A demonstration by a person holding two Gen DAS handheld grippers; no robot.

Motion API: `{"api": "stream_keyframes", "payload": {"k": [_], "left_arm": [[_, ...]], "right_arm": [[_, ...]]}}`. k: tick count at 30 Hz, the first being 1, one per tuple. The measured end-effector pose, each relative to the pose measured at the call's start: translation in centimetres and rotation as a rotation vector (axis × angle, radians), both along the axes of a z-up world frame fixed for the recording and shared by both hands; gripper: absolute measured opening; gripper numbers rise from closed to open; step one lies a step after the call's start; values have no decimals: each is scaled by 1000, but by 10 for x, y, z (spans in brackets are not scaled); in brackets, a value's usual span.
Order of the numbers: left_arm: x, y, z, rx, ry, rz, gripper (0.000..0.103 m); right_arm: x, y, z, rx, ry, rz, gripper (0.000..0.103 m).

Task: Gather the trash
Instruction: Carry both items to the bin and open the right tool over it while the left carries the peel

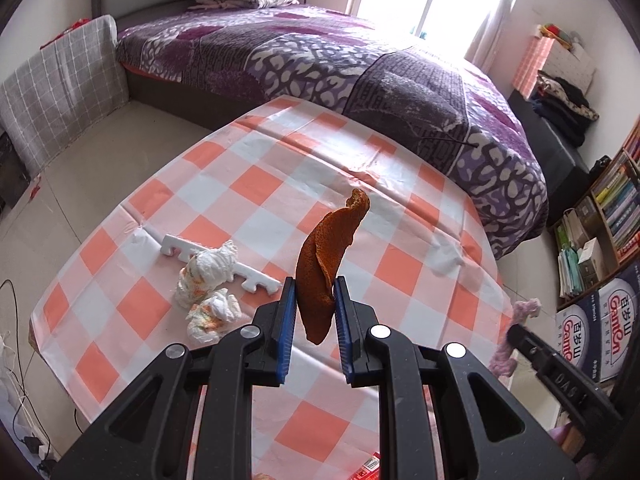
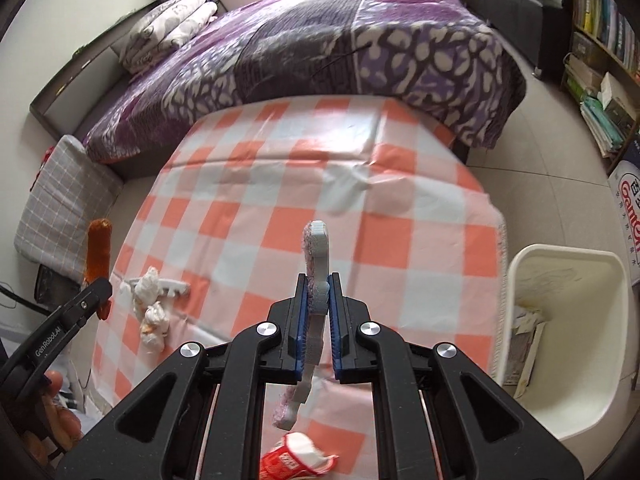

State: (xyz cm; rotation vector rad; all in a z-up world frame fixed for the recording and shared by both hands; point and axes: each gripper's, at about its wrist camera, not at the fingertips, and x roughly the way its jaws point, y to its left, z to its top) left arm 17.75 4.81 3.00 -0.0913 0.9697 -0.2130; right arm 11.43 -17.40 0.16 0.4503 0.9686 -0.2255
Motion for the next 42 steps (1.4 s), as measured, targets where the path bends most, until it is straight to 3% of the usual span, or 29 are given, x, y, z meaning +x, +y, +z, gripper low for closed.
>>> {"api": "stream_keyframes", "payload": {"k": [17, 25, 37, 40, 42], "left_arm": [[-25, -94, -25, 57, 6, -169, 19], [-44, -145, -30, 47, 11, -262, 19], [-76, -215, -43, 55, 27, -401, 19], [-85, -232, -46, 58, 31, -439, 19], [-91, -243, -48, 62, 31, -464, 19]], "right_arm": [[-53, -122, 2, -7, -12, -210, 9], [-79, -171, 6, -13, 0, -310, 9], [-120, -236, -3, -7, 94, -428, 10], [-129, -248, -6, -6, 119, -445, 15], [-135, -253, -9, 2, 129, -446, 30]]}}
